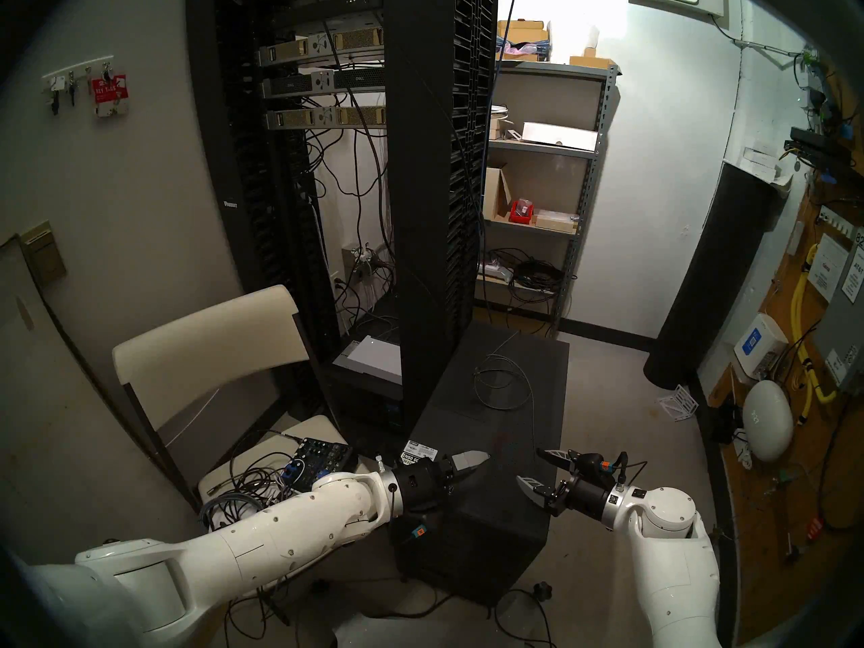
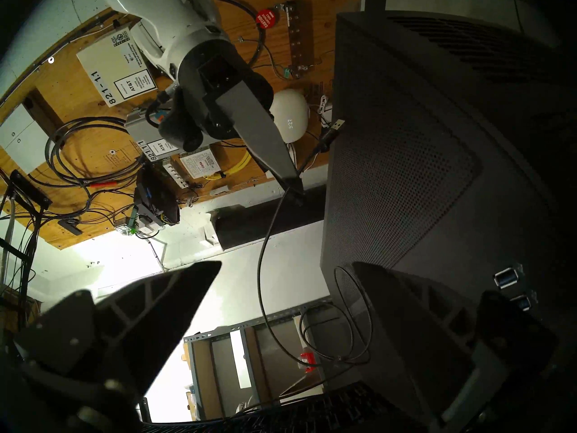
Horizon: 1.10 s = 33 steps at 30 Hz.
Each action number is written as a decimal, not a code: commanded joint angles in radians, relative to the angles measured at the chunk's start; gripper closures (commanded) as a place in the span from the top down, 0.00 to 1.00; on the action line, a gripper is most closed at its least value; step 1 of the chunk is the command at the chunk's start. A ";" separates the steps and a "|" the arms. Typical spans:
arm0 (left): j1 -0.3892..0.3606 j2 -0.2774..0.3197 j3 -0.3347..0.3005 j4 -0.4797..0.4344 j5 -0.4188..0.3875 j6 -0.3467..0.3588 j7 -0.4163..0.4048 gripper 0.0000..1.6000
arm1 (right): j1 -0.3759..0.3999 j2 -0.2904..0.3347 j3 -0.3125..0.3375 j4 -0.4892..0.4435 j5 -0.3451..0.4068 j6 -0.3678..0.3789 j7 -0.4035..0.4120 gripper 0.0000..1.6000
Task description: Insert the cable into the workstation's USB slot
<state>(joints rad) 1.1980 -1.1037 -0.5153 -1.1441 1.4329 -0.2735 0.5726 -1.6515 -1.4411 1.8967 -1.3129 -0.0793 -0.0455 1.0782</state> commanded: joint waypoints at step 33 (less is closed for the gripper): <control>-0.088 -0.048 0.009 -0.024 0.085 -0.016 -0.066 1.00 | 0.015 0.030 -0.137 -0.132 -0.034 0.117 0.141 0.00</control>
<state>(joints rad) 1.1389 -1.1377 -0.4950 -1.1684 1.5159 -0.2909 0.5021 -1.6311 -1.4159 1.7774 -1.3999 -0.1082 0.0451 1.1969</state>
